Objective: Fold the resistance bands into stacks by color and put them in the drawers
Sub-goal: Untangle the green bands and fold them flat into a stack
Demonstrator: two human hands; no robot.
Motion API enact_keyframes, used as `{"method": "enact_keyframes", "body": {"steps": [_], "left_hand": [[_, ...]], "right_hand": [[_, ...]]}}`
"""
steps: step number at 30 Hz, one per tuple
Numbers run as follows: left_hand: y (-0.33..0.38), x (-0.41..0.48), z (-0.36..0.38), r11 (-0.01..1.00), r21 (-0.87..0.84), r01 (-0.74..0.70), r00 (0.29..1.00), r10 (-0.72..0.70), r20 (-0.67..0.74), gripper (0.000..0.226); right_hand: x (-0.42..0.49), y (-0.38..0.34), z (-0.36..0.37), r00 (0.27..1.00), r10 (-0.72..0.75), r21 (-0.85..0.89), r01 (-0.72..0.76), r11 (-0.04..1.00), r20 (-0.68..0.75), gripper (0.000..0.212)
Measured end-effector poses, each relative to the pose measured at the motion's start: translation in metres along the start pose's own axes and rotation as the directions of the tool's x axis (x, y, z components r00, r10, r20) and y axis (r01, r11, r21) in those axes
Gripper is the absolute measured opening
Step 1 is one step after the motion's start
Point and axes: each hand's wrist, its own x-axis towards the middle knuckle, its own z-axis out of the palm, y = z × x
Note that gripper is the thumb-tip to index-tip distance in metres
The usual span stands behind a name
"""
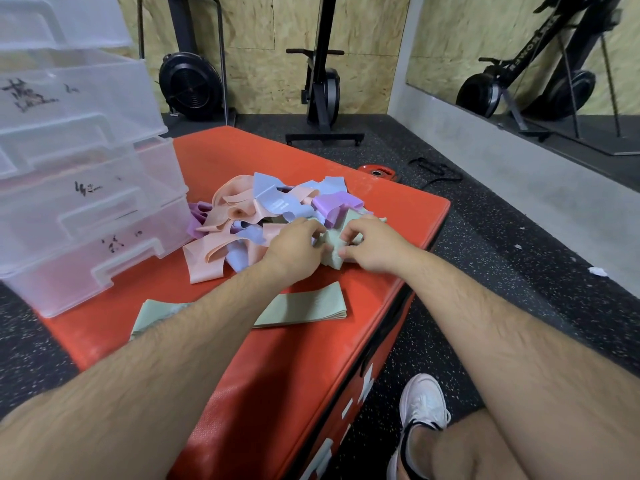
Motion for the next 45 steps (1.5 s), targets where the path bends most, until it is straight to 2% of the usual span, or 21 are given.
{"method": "enact_keyframes", "body": {"steps": [5,10,16,19,22,27,32,35,38,40,41,43,45], "left_hand": [[0.008,-0.001,-0.014,0.986,-0.150,0.067,0.998,-0.067,0.002,0.021],[0.014,-0.006,-0.025,0.934,-0.322,0.154,0.985,-0.170,-0.021,0.013],[0.029,-0.013,-0.042,0.872,-0.489,0.015,0.982,-0.104,-0.155,0.005],[0.034,-0.016,-0.054,0.853,-0.519,-0.058,0.975,-0.065,-0.215,0.003],[0.036,-0.018,-0.066,0.866,-0.487,-0.116,0.959,-0.030,-0.281,0.005],[0.028,-0.023,-0.096,0.797,-0.564,-0.217,0.909,-0.046,-0.414,0.007],[0.014,-0.028,-0.120,0.737,-0.639,-0.221,0.879,-0.134,-0.458,0.007],[0.007,-0.032,-0.132,0.683,-0.693,-0.229,0.862,-0.188,-0.471,0.011],[0.001,-0.036,-0.143,0.628,-0.741,-0.238,0.832,-0.262,-0.489,0.006],[-0.004,-0.038,-0.150,0.585,-0.768,-0.259,0.805,-0.309,-0.506,0.005],[-0.007,-0.039,-0.154,0.562,-0.782,-0.271,0.792,-0.331,-0.513,0.006],[-0.014,-0.041,-0.162,0.532,-0.797,-0.285,0.769,-0.368,-0.522,0.005],[-0.021,-0.044,-0.167,0.525,-0.805,-0.277,0.755,-0.399,-0.520,0.004]], "right_hand": [[0.001,-0.004,-0.010,0.996,-0.073,0.060,0.076,0.995,-0.058,0.017],[-0.001,-0.006,-0.016,0.992,-0.083,0.087,0.092,0.992,-0.095,0.012],[0.000,-0.015,-0.018,0.990,-0.045,0.090,0.057,0.994,-0.133,0.017],[0.005,-0.022,-0.016,0.969,-0.071,0.205,0.121,0.971,-0.238,0.030],[0.011,-0.034,-0.015,0.932,-0.156,0.278,0.252,0.927,-0.327,0.042],[0.019,-0.055,-0.008,0.947,-0.226,0.299,0.289,0.910,-0.228,0.017],[0.027,-0.064,0.005,0.961,-0.210,0.264,0.253,0.931,-0.181,0.008],[0.029,-0.064,0.013,0.973,-0.188,0.247,0.218,0.944,-0.137,0.008],[0.031,-0.069,0.013,0.968,-0.166,0.262,0.212,0.942,-0.186,0.016],[0.033,-0.074,0.010,0.963,-0.159,0.292,0.220,0.931,-0.219,0.005],[0.036,-0.075,0.011,0.962,-0.161,0.293,0.223,0.930,-0.221,0.008],[0.037,-0.074,0.014,0.971,-0.168,0.240,0.206,0.949,-0.172,0.016],[0.038,-0.070,0.022,0.975,-0.180,0.139,0.198,0.970,-0.128,0.012]]}}
